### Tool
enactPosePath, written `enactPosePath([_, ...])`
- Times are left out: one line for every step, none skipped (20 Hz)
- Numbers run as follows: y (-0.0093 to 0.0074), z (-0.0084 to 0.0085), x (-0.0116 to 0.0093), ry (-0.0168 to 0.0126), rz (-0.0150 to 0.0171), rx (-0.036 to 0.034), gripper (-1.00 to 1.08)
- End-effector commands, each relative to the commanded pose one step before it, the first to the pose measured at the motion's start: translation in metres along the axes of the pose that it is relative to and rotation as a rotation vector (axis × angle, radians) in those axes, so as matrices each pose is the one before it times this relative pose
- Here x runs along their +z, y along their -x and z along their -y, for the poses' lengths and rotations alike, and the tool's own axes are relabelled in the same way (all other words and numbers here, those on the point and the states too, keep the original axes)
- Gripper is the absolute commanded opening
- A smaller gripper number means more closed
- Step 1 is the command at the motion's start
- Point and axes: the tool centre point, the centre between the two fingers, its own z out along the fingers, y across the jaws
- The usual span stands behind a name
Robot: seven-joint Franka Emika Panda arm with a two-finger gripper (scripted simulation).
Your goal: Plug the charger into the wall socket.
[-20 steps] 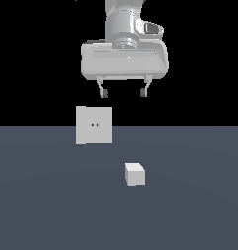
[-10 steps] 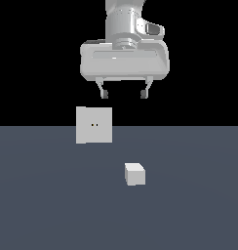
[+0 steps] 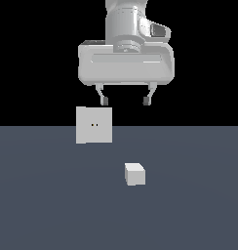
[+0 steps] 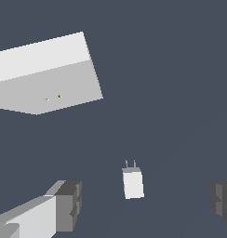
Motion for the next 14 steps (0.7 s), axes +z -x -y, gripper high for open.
enactPosePath([0.00678, -0.00103, 0.00682, -0.00122, -0.02351, -0.00731, 1.0])
enactPosePath([0.00279, -0.00042, 0.00288, -0.00057, -0.01012, -0.00314, 1.0])
enactPosePath([0.00278, -0.00042, 0.00287, -0.00056, -0.0101, -0.00313, 1.0])
enactPosePath([0.00276, -0.00042, 0.00287, -0.00055, -0.01008, -0.00312, 1.0])
enactPosePath([0.00275, -0.00042, 0.00287, -0.00054, -0.01006, -0.00311, 1.0])
enactPosePath([0.00274, -0.00042, 0.00287, -0.00054, -0.01003, -0.0031, 1.0])
enactPosePath([0.00272, -0.00042, 0.00287, -0.00053, -0.01001, -0.0031, 1.0])
enactPosePath([0.00271, -0.00043, 0.00287, -0.00053, -0.00999, -0.00309, 1.0])
enactPosePath([0.00269, -0.00043, 0.00288, -0.00053, -0.00995, -0.00307, 1.0])
enactPosePath([0.00267, -0.00043, 0.00288, -0.00053, -0.00993, -0.00307, 1.0])
enactPosePath([0.00266, -0.00042, 0.00288, -0.00053, -0.00993, -0.00306, 1.0])
enactPosePath([0.00264, -0.00043, 0.0029, -0.00054, -0.00988, -0.00305, 1.0])
enactPosePath([0.00262, -0.00043, 0.00291, -0.00055, -0.00986, -0.00304, 1.0])
enactPosePath([0.0026, -0.00042, 0.00292, -0.00057, -0.00984, -0.00303, 1.0])
